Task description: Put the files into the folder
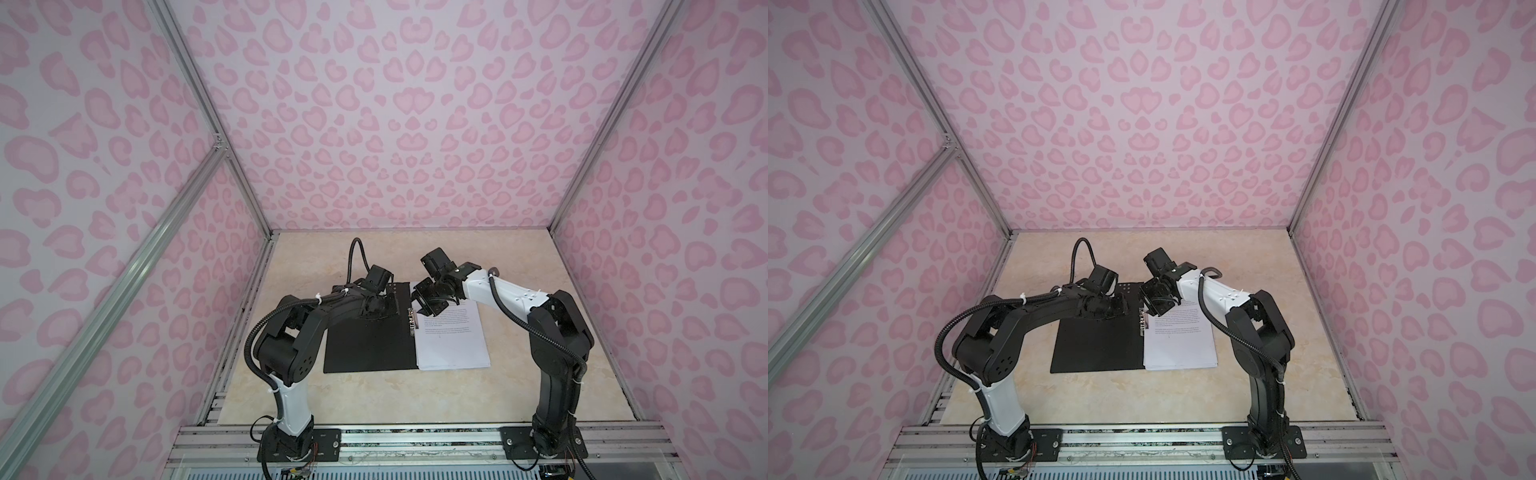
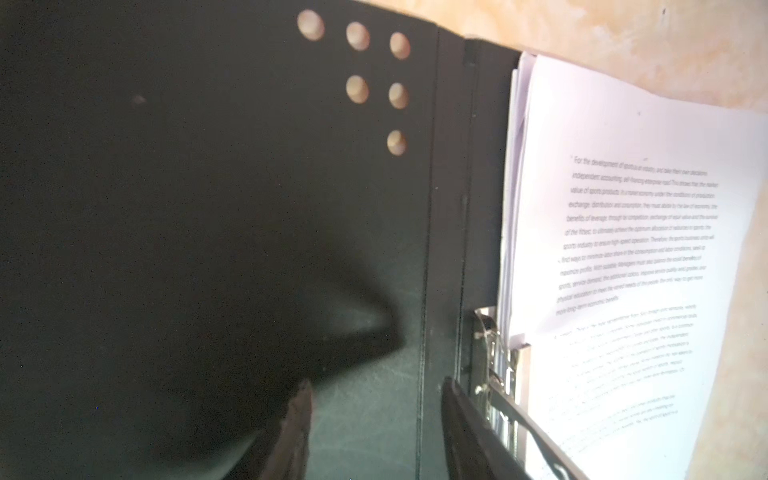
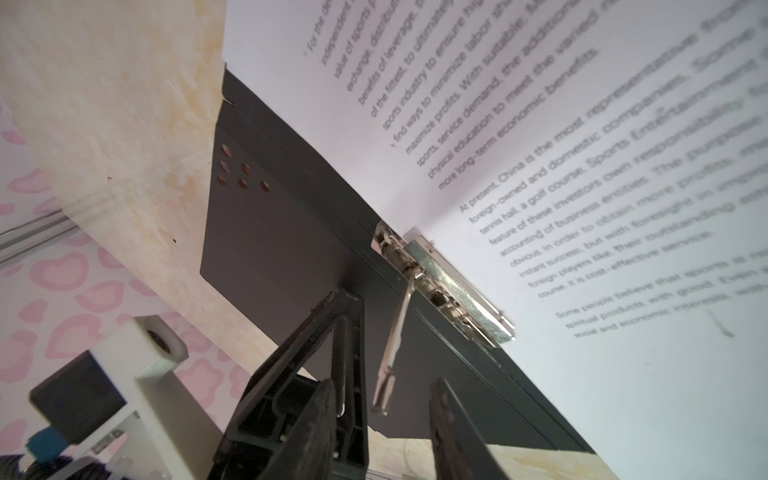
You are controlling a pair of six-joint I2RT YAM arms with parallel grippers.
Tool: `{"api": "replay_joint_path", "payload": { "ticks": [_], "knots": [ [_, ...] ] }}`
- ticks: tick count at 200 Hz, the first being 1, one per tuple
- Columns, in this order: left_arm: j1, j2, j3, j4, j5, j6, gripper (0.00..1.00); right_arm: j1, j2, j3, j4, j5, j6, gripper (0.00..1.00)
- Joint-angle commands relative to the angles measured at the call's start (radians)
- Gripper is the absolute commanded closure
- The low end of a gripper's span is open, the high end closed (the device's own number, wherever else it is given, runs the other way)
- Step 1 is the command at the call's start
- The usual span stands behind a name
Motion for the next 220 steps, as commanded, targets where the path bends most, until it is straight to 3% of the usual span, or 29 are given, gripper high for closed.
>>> {"api": "replay_joint_path", "payload": {
  "ticks": [1,33,104,220],
  "knots": [
    [0.001,0.003,-0.018,-0.032,0.003,-0.012,0.47,0.004,0.014,0.007,-0.009,0.010,0.024,0.63],
    [0.001,-0.001,-0.030,-0.022,0.007,-0.014,0.47,0.003,0.028,0.011,-0.003,0.009,0.028,0.64],
    [0.002,0.004,-0.043,-0.011,0.009,-0.016,0.47,0.007,0.052,0.006,0.019,-0.013,0.038,0.77],
    [0.002,0.023,-0.051,0.002,0.017,-0.023,0.47,0.017,0.027,-0.024,0.042,-0.020,0.050,0.78]
  ]
}}
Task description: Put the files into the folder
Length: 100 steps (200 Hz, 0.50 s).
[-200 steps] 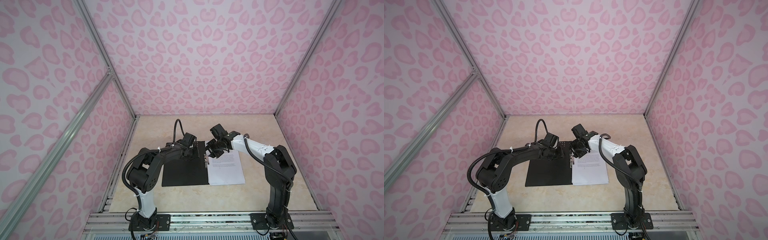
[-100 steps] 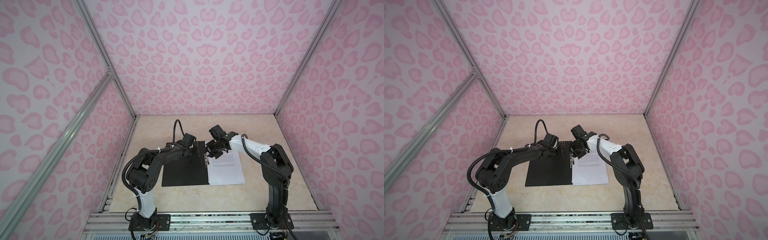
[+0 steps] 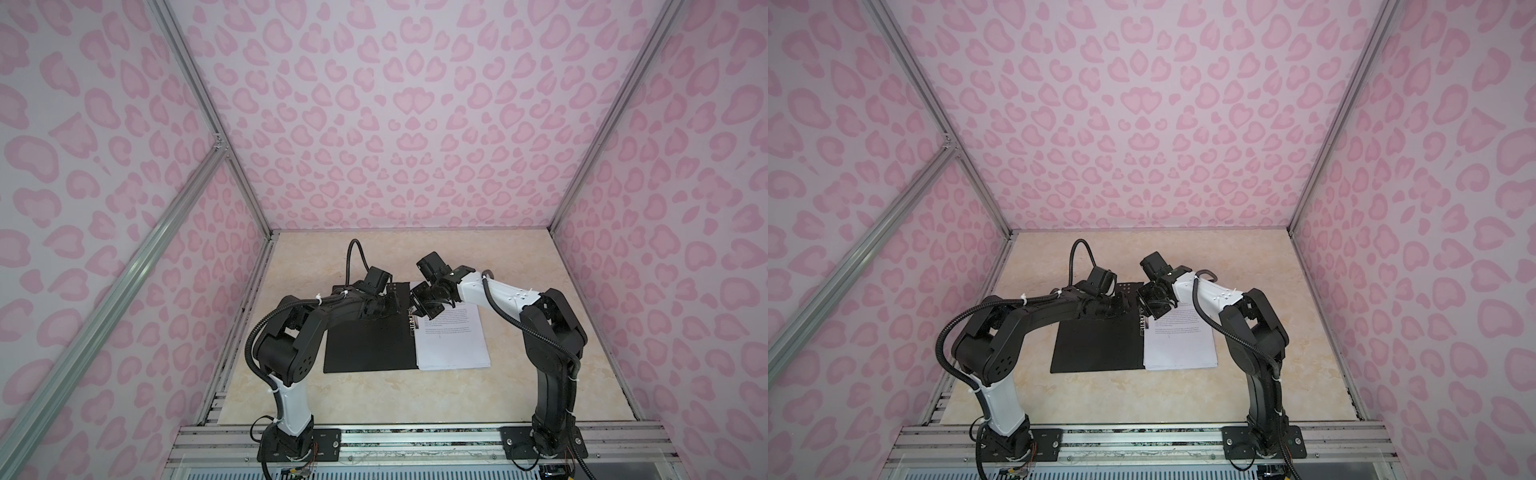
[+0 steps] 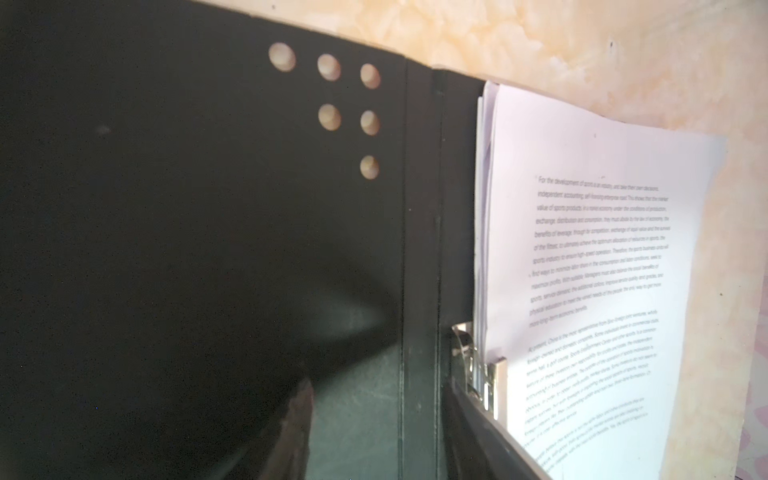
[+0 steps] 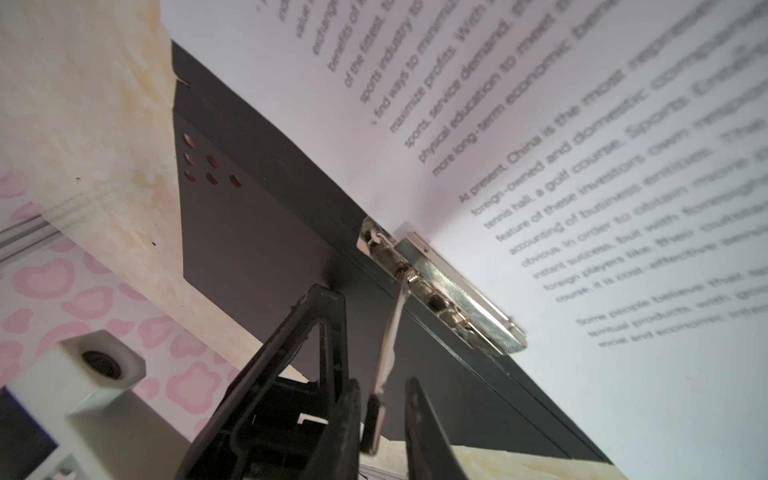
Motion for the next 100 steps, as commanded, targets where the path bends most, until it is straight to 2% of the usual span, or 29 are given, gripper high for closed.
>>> {"api": "replay_joint_path", "payload": {
  "ticks": [1,53,100],
  "knots": [
    [0.000,0.021,-0.012,-0.098,-0.008,-0.008,0.47,0.001,-0.008,-0.011,0.011,0.000,0.010,0.79],
    [0.004,0.036,-0.011,-0.095,-0.005,-0.010,0.47,0.003,-0.020,-0.025,0.031,-0.011,0.015,0.80],
    [0.005,0.039,-0.013,-0.091,-0.003,-0.013,0.47,0.003,-0.025,-0.036,0.051,-0.015,0.017,0.86]
  ]
}}
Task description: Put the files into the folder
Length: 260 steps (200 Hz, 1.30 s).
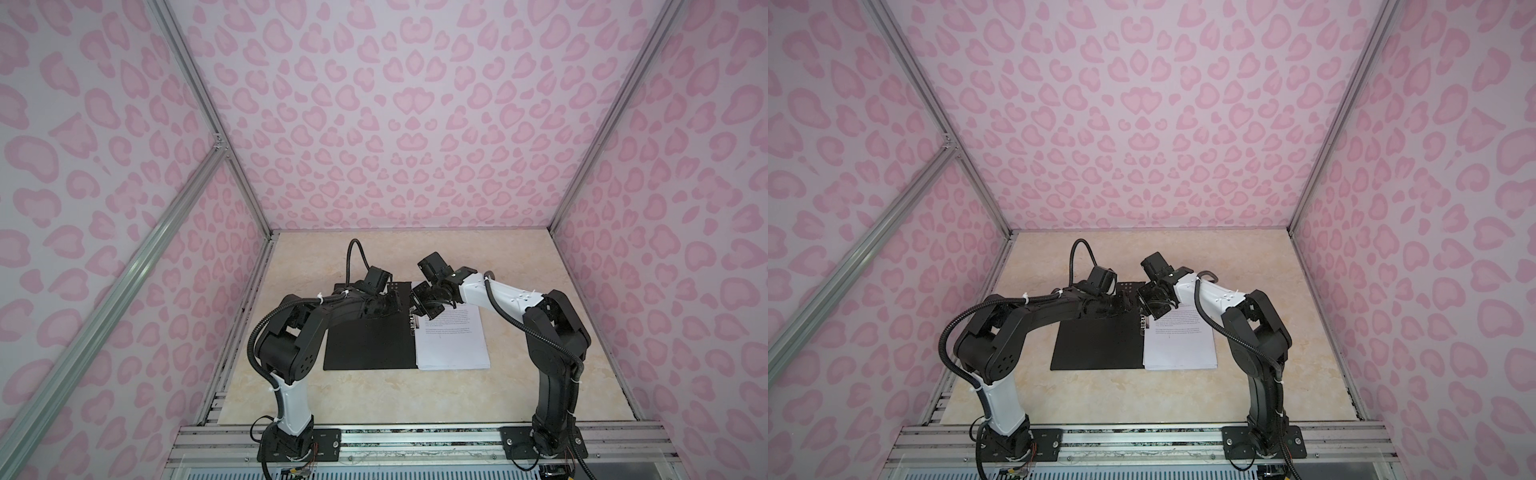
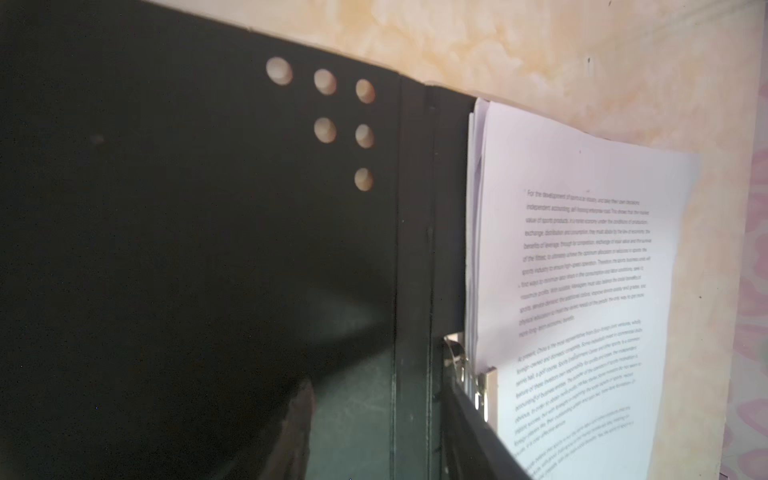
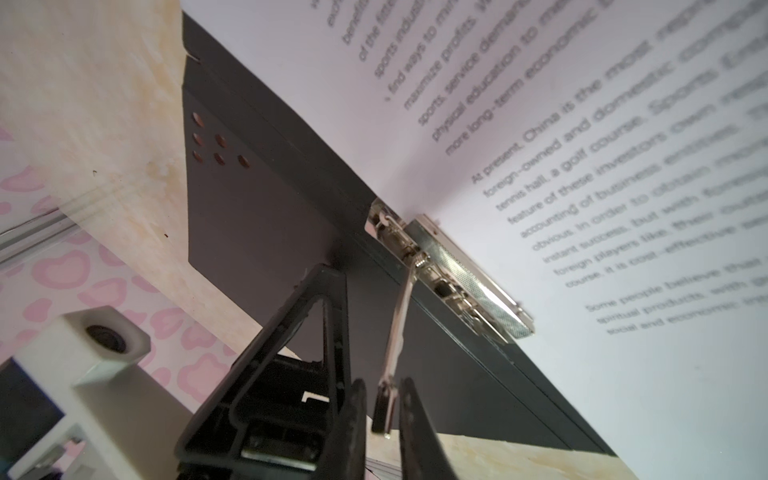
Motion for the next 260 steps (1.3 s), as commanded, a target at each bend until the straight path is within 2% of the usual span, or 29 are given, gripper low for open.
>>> {"api": "replay_joint_path", "payload": {
  "ticks": [1,60,80,121,147,151,164,231,260],
  "knots": [
    [0.002,0.022,-0.015,-0.135,-0.021,-0.011,0.47,0.001,-0.003,-0.012,0.017,-0.005,0.007,0.86],
    [0.012,0.018,-0.025,-0.133,-0.024,-0.036,0.47,0.000,-0.020,-0.060,0.061,-0.015,0.008,0.94],
    [0.028,-0.007,-0.052,-0.106,-0.008,-0.056,0.50,0.004,-0.033,-0.084,0.094,-0.012,-0.006,1.00],
    [-0.003,-0.060,0.009,-0.132,0.084,-0.007,0.59,0.013,-0.046,-0.138,0.176,-0.013,-0.032,1.00],
    [-0.022,-0.029,0.068,-0.175,0.088,-0.033,0.63,0.014,-0.059,-0.178,0.219,-0.009,-0.040,1.00],
    [-0.025,-0.021,0.076,-0.176,0.089,-0.037,0.67,0.013,-0.062,-0.184,0.227,-0.008,-0.039,1.00],
    [-0.038,0.005,0.108,-0.194,0.074,-0.051,0.71,0.013,-0.064,-0.195,0.246,-0.014,-0.042,1.00],
    [-0.045,0.102,0.202,-0.206,0.059,-0.097,0.76,0.007,-0.054,-0.219,0.307,-0.061,-0.052,1.00],
    [-0.047,0.132,0.236,-0.234,0.028,-0.105,0.82,0.002,-0.054,-0.225,0.314,-0.072,-0.060,1.00]
  ]
}}
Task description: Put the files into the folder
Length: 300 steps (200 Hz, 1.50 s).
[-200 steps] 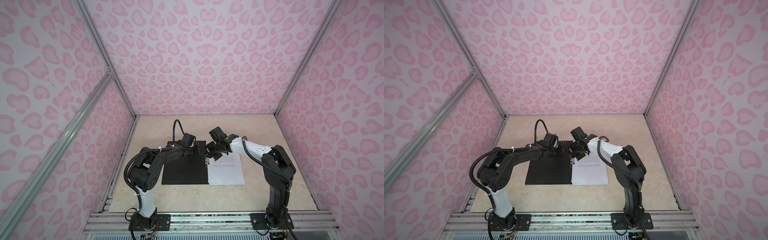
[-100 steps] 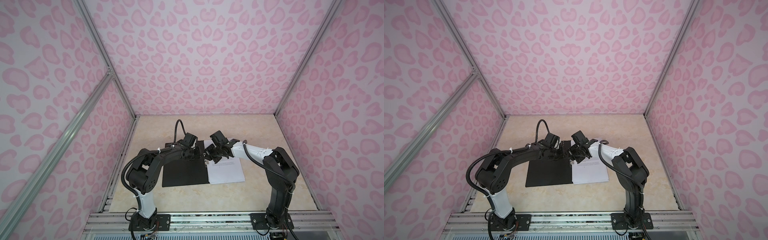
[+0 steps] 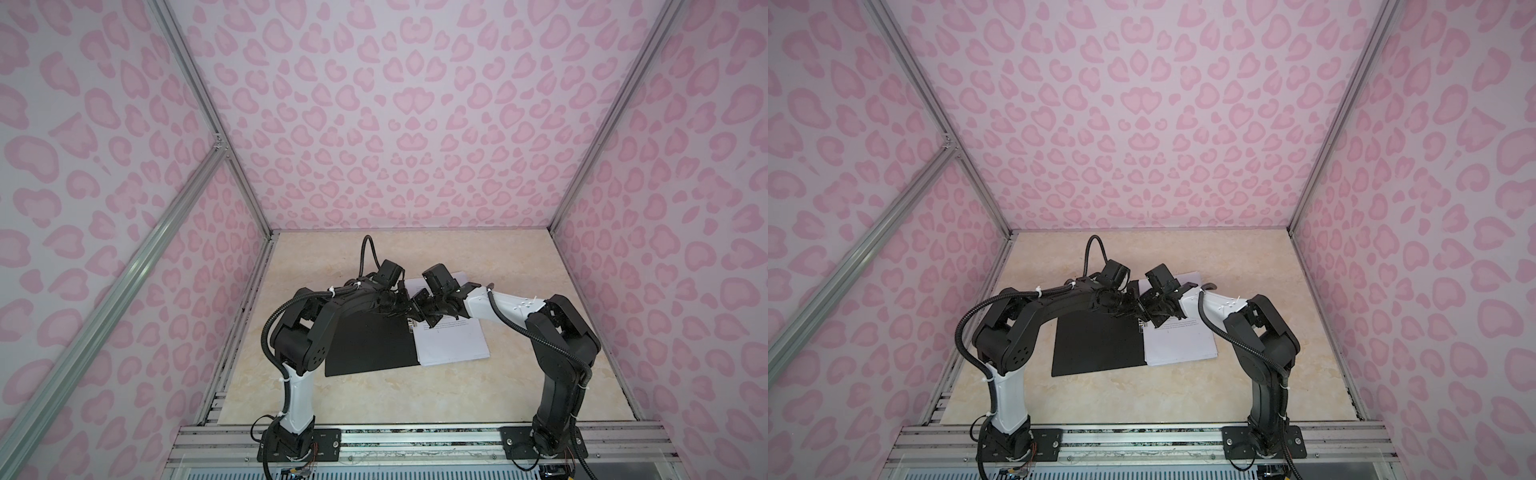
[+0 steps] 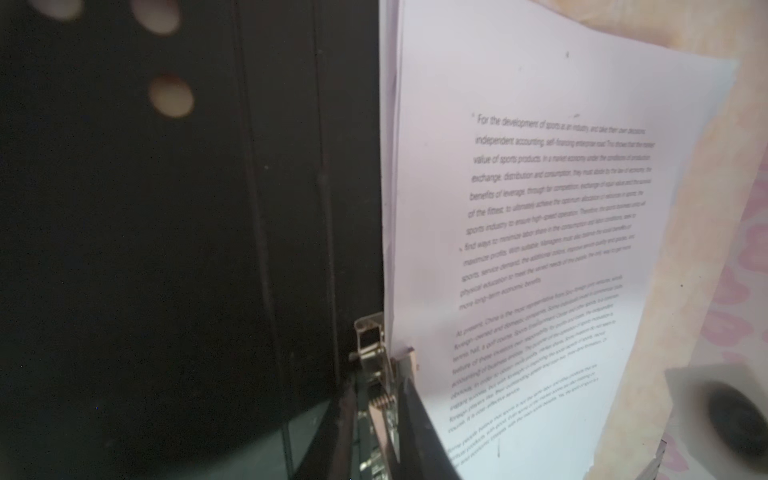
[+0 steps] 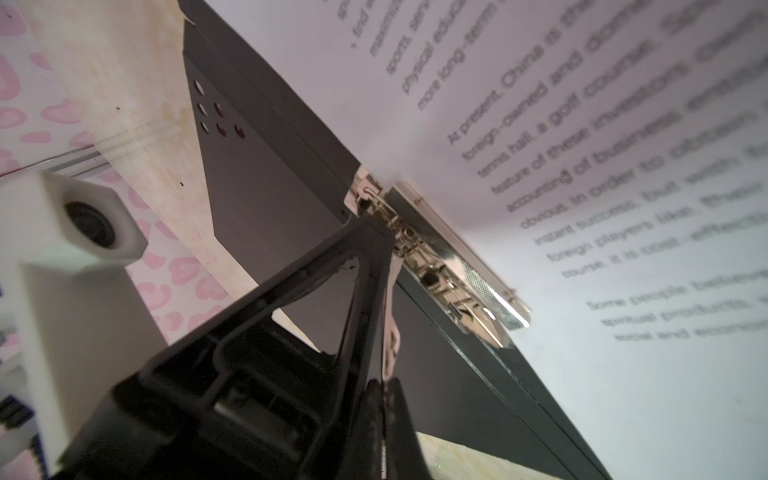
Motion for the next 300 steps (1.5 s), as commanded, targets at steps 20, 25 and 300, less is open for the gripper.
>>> {"api": "replay_joint_path", "payload": {
  "ticks": [20,25,300],
  "knots": [
    [0.000,0.033,0.035,-0.059,-0.085,-0.021,0.86,-0.005,0.011,-0.017,0.033,-0.016,-0.018,1.00],
    [0.000,0.033,0.035,-0.063,-0.093,-0.022,0.86,-0.006,0.011,-0.020,0.036,-0.016,-0.018,1.00],
    [0.022,0.076,0.058,-0.133,-0.174,-0.021,0.97,0.013,-0.011,-0.341,0.028,0.145,-0.151,1.00]
  ]
}}
